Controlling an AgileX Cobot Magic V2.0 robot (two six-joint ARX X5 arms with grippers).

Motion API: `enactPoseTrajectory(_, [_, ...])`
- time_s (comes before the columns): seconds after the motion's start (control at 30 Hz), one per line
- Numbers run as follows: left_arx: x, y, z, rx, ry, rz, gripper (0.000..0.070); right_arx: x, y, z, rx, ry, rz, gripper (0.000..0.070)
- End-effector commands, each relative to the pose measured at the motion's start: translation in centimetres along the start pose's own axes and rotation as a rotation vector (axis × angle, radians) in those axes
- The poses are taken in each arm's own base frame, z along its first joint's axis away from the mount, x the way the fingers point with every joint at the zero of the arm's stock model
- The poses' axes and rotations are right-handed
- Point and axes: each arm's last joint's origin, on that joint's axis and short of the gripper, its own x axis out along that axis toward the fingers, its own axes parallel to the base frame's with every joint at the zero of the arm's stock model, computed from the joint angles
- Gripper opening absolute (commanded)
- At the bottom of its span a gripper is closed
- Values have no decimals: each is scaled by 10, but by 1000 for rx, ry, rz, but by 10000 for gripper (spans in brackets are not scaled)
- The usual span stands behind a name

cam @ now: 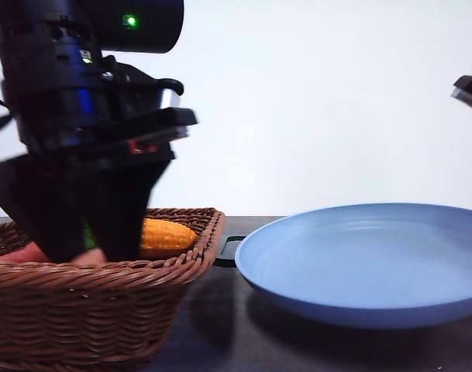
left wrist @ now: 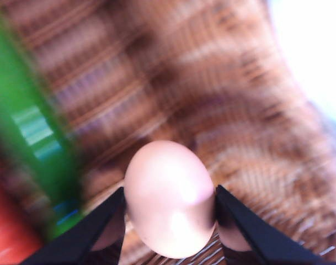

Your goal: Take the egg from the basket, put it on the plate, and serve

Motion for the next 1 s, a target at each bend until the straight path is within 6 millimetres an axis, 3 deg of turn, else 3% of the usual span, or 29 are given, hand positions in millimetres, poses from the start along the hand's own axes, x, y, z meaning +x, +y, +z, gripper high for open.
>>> enactPoseTrajectory(0.0, [-11, -5, 12, 43, -38, 14, 134, -6, 5, 5, -19, -29, 16, 0])
enactPoseTrajectory(0.3, [-82, -27, 43, 131, -236, -100, 134, -18, 9, 0, -22, -24, 82, 0])
enactPoseTrajectory(0.43, [-98, -48, 48, 222, -333, -195, 134, -18, 11, -1, -20, 3, 141, 0])
enactPoseTrajectory(0.7, [-83, -96, 42, 392, -343, -255, 134, -19, 13, -2, -9, 39, 225, 0])
enactPoseTrajectory(0.97, [-44, -117, 45, 457, -245, -234, 134, -19, 13, -2, -6, 42, 226, 0])
